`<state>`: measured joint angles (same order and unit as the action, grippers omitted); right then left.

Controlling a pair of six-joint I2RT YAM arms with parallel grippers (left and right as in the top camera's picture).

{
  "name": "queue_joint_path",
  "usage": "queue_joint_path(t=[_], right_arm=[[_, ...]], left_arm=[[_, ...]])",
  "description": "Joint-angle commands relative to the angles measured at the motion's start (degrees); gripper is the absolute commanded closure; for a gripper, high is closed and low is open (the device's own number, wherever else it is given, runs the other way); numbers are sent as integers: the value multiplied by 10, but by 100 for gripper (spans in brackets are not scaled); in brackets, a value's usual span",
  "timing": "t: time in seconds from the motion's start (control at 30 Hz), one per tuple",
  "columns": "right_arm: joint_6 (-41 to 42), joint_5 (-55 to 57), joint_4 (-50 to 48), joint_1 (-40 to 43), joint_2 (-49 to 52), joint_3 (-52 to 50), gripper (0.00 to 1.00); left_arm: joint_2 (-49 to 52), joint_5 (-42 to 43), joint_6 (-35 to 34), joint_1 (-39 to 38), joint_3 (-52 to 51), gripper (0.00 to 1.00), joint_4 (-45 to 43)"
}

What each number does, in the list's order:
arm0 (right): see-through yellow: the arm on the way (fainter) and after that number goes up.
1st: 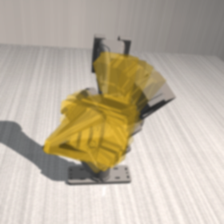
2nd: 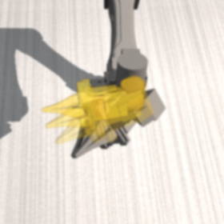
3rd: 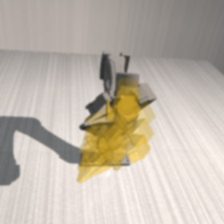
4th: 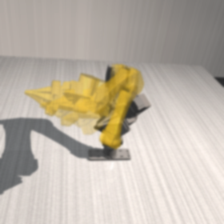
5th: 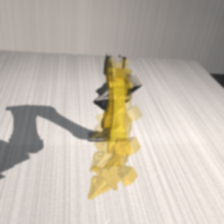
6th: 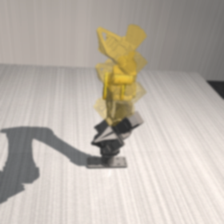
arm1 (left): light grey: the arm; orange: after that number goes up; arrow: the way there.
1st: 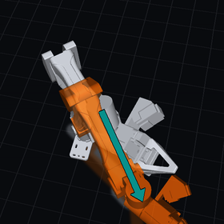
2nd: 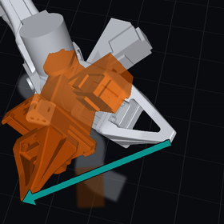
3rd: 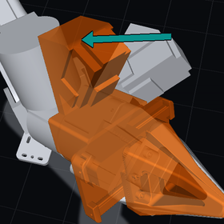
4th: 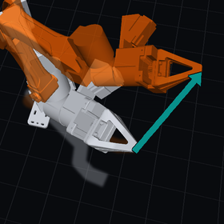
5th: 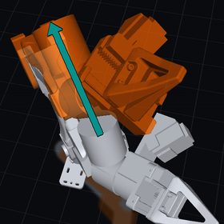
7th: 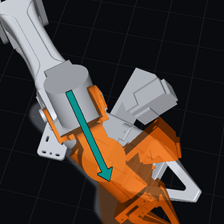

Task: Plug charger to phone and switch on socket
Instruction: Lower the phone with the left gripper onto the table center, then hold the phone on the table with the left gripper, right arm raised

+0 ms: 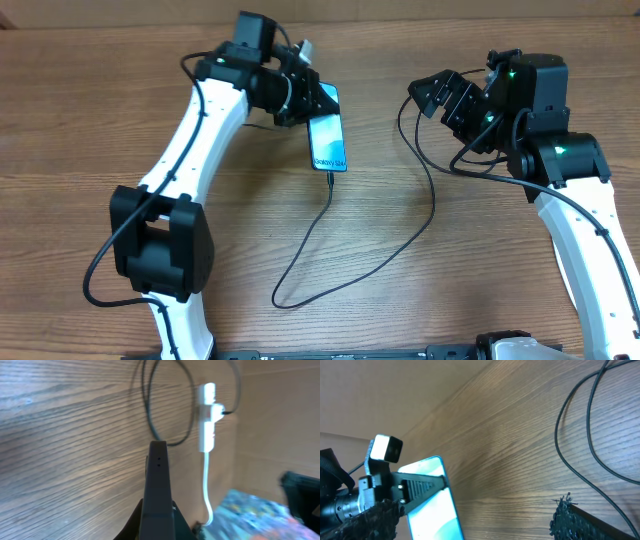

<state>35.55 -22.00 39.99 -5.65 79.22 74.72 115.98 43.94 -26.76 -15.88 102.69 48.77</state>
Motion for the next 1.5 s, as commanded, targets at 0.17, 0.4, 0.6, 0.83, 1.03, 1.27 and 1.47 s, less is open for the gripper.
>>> queue_joint_path(t=[0.17, 0.4, 0.6, 0.83, 1.03, 1.27, 1.47], right_arm=[[-16, 21, 17, 2, -8, 7, 0], [-16, 32, 28, 2, -8, 7, 0], [-29, 31, 31, 2, -8, 7, 0], [-29, 32, 30, 2, -8, 7, 0], [-29, 32, 30, 2, -8, 7, 0], [-29, 32, 30, 2, -8, 7, 0], [-29, 32, 31, 2, -8, 7, 0]], left_arm=[[31, -55, 15, -34, 9, 95, 7], [75, -56, 15, -37, 9, 96, 7], [97, -90, 15, -39, 9, 96, 9], [103, -136, 2, -55, 9, 96, 7], [103, -176, -40, -66, 9, 95, 6], [103, -176, -63, -66, 9, 96, 2], [103, -176, -63, -66, 8, 96, 3]])
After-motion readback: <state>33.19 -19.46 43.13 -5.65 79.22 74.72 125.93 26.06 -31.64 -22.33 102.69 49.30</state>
